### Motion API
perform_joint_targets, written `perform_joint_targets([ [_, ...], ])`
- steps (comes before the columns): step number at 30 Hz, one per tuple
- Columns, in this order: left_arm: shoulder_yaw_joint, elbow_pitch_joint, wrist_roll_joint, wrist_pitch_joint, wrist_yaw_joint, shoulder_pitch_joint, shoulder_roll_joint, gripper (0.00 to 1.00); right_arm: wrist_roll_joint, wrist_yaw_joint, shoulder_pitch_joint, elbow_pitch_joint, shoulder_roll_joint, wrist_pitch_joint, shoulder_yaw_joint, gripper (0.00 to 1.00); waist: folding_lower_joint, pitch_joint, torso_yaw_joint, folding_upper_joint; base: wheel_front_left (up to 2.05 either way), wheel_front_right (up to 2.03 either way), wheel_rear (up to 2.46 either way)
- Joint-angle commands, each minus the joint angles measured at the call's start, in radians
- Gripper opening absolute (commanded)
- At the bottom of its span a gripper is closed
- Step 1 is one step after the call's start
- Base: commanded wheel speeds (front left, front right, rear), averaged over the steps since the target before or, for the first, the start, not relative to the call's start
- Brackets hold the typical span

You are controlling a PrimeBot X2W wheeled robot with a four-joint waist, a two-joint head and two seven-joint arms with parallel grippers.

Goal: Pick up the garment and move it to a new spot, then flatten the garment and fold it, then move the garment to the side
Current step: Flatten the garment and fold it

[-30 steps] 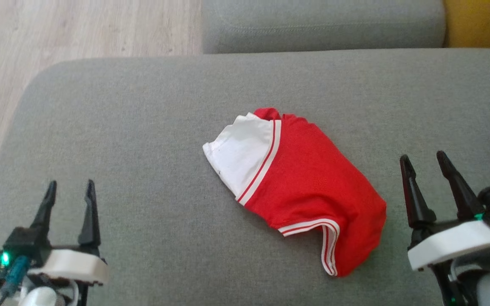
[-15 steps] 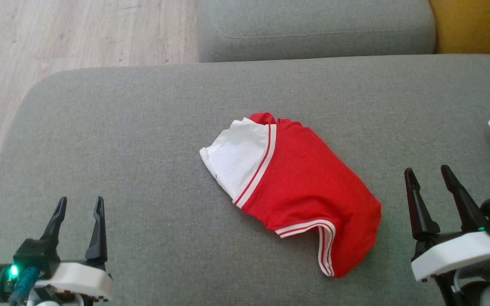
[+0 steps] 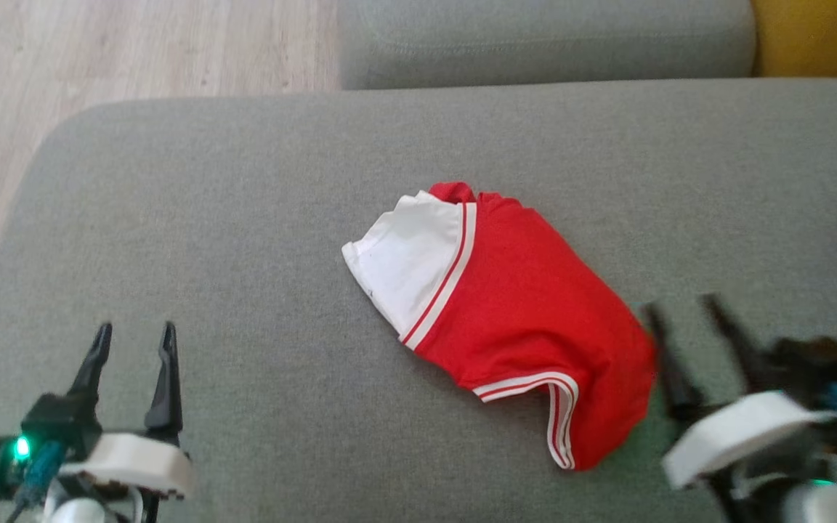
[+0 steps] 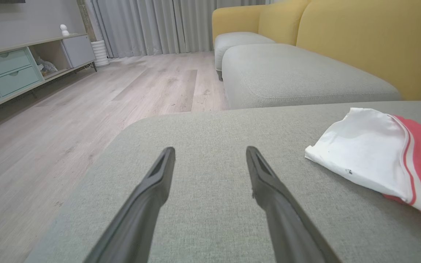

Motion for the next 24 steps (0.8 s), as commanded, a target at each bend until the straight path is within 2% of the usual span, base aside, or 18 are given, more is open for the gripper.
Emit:
perform_joint_targets([
  [1, 0.037, -0.03, 0.007, -0.01, 0.003, -0.069, 0.035, 1.0, 0.009, -0.001, -0.057, -0.027, -0.017, 0.01, 0.039, 1.0, 0.0, 0.012, 0.006, -0.0001, 0.0, 0.0, 0.0],
  [7, 0.016, -0.032, 0.026, -0.028, 0.001, -0.135, 0.008, 1.0, 0.066, -0.001, -0.186, 0.096, -0.094, 0.096, 0.29, 1.0, 0.0, 0.077, 0.052, -0.0001, 0.0, 0.0, 0.0],
  [14, -0.028, 0.014, 0.043, -0.062, -0.023, -0.218, -0.044, 1.0, 0.107, -0.001, -0.373, 0.329, -0.141, 0.156, 0.525, 1.0, 0.0, 0.14, 0.138, -0.0001, 0.0, 0.0, 0.0],
  [19, -0.054, 0.057, 0.046, -0.094, -0.04, -0.25, -0.084, 1.0, 0.106, -0.001, -0.437, 0.539, -0.159, 0.272, 0.59, 1.0, 0.0, 0.155, 0.189, -0.0001, 0.0, 0.0, 0.0],
  [22, -0.066, 0.081, 0.043, -0.104, -0.049, -0.253, -0.101, 1.0, 0.131, -0.001, -0.44, 0.6, -0.149, 0.329, 0.6, 1.0, 0.0, 0.156, 0.205, -0.0001, 0.0, 0.0, 0.0],
  [23, -0.066, 0.094, 0.039, -0.111, -0.051, -0.254, -0.106, 1.0, 0.147, -0.001, -0.441, 0.609, -0.147, 0.332, 0.604, 0.46, 0.0, 0.153, 0.208, -0.0001, 0.0, 0.0, 0.0],
  [24, -0.066, 0.1, 0.038, -0.114, -0.052, -0.254, -0.108, 1.0, 0.155, -0.001, -0.441, 0.605, -0.147, 0.325, 0.606, 0.0, 0.0, 0.151, 0.208, -0.0001, 0.0, 0.0, 0.0],
])
